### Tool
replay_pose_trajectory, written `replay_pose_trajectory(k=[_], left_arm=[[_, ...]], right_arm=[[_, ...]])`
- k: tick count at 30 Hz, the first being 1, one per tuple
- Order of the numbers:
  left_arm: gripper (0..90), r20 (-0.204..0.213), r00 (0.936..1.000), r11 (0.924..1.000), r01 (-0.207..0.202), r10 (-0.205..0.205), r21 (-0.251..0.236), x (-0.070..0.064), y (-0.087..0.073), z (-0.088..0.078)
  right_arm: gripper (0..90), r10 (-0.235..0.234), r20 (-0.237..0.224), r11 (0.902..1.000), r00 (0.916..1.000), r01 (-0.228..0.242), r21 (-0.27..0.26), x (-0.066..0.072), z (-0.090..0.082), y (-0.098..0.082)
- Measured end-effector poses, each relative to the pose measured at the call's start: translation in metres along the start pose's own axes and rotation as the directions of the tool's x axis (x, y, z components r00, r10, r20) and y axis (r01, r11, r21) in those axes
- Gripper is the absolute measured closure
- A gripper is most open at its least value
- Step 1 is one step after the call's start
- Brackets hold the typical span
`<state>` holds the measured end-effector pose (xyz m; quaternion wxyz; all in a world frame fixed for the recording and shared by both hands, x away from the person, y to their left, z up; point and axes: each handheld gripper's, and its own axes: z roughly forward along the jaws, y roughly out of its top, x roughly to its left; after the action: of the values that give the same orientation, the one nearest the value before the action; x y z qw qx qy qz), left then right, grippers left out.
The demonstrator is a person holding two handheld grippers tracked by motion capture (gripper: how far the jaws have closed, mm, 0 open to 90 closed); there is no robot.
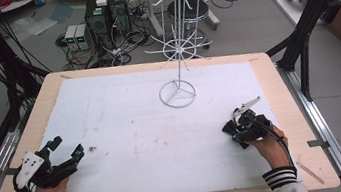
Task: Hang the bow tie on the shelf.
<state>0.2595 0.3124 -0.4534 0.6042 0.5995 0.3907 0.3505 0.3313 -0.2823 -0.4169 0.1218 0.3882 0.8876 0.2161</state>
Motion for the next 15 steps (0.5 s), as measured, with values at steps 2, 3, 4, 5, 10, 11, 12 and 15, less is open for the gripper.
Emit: replay_pose_trajectory(k=[2,3,4,5,10,11,12,15], left_arm=[[15.9,0.000,1.0000,1.0000,0.000,0.000,0.000,0.0000,0.0000,0.0000],[15.9,0.000,1.0000,1.0000,0.000,0.000,0.001,0.0002,0.0000,-0.0001],[15.9,0.000,1.0000,1.0000,0.000,0.000,0.000,0.0002,0.0000,-0.0001],[15.9,0.000,1.0000,1.0000,0.002,-0.002,-0.001,0.0001,0.0000,0.0000],[15.9,0.000,1.0000,1.0000,0.000,0.000,0.000,0.0002,0.0000,-0.0001],[15.9,-0.001,1.0000,1.0000,0.002,-0.002,-0.001,0.0001,0.0000,0.0000],[15.9,-0.001,1.0000,1.0000,0.002,-0.002,-0.001,0.0001,0.0000,0.0000],[15.9,-0.001,1.0000,1.0000,0.001,-0.001,-0.002,0.0001,0.0000,-0.0001]], right_arm=[[64.6,-0.001,-0.006,1.0000,1.0000,0.001,0.006,0.0006,0.0012,0.0002],[66.4,-0.014,-0.004,0.9999,0.9999,0.014,0.005,-0.0001,0.0020,0.0004],[69.6,-0.010,-0.003,0.9998,0.9999,0.010,0.016,0.0006,0.0021,0.0008],[69.6,-0.010,-0.003,0.9998,0.9999,0.010,0.016,0.0006,0.0021,0.0008],[73.8,-0.015,0.001,0.9997,0.9999,0.015,0.021,0.0029,0.0019,0.0014],[74.3,-0.012,0.005,0.9997,0.9999,0.012,0.021,0.0036,0.0019,0.0014],[74.7,-0.017,0.014,0.9996,0.9998,0.017,0.021,0.0040,0.0017,0.0016],[74.8,-0.016,0.026,0.9997,0.9995,0.015,0.018,0.0045,0.0012,0.0019]])
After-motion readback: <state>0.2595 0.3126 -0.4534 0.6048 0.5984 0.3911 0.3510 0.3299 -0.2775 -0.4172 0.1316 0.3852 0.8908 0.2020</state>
